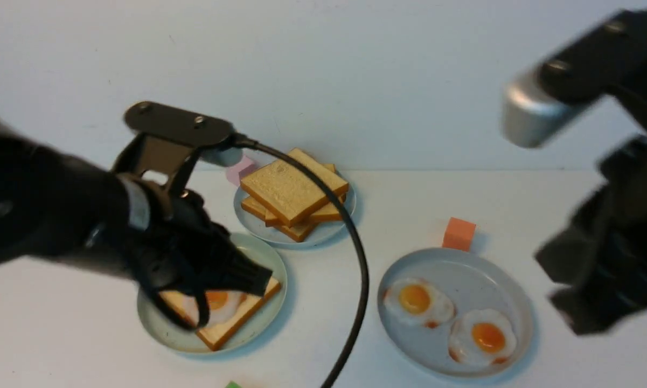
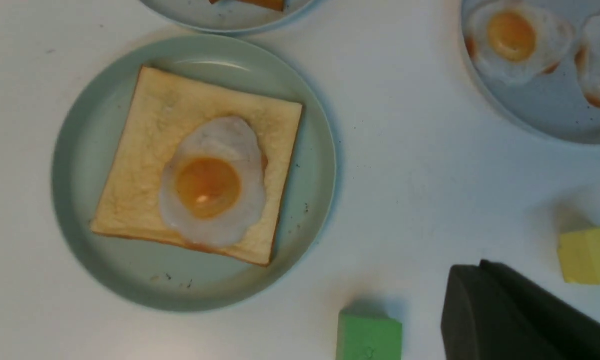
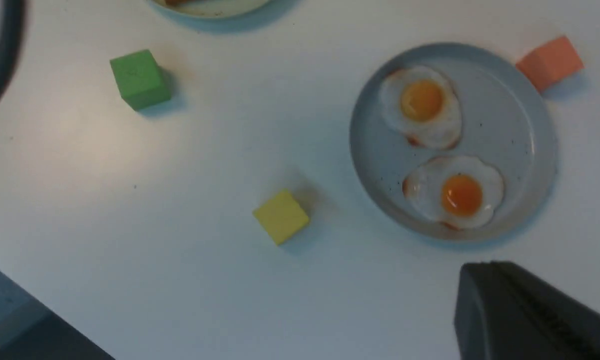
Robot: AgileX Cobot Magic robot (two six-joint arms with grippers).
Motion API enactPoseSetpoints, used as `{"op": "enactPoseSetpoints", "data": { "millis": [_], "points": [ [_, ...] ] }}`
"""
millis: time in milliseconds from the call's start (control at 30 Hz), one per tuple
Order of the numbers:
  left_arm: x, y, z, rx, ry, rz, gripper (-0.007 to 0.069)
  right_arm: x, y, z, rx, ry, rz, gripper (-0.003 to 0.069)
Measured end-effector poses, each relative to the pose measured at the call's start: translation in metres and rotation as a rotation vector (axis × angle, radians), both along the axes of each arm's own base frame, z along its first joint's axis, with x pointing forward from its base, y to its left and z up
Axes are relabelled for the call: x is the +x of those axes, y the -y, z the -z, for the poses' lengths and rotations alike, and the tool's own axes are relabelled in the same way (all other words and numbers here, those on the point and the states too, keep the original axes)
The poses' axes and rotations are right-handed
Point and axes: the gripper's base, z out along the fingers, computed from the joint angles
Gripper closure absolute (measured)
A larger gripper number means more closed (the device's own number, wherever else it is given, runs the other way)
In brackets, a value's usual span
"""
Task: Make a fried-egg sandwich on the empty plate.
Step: Use the left arm to grab a slice of bread
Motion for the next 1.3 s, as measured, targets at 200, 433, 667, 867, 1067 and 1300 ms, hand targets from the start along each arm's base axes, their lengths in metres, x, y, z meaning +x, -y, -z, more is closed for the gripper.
{"op": "enactPoseSetpoints", "data": {
  "millis": [200, 433, 667, 867, 1067, 1300],
  "points": [
    [0.072, 0.025, 0.014, -0.02, -0.05, 0.114, 0.0638, -0.047, 0.056, 0.003, 0.183, 0.072, 0.074, 0.0658],
    [0.14, 0.064, 0.032, 0.019, -0.079, 0.174, 0.0622, -0.064, 0.076, 0.004, 0.241, 0.111, 0.087, 0.0655],
    [0.189, 0.081, 0.059, 0.127, -0.022, 0.19, 0.0453, -0.065, 0.077, 0.003, 0.241, 0.115, 0.085, 0.0652],
    [0.222, 0.086, 0.089, 0.235, 0.101, 0.177, 0.021, -0.066, 0.078, 0.005, 0.216, 0.104, 0.073, 0.0651],
    [0.237, 0.084, 0.121, 0.234, 0.109, 0.139, 0.0173, -0.066, 0.078, 0.006, 0.212, 0.1, 0.074, 0.0648],
    [0.242, 0.083, 0.13, 0.247, 0.115, 0.139, 0.0209, -0.066, 0.078, 0.005, 0.218, 0.105, 0.073, 0.0645]
  ]
}}
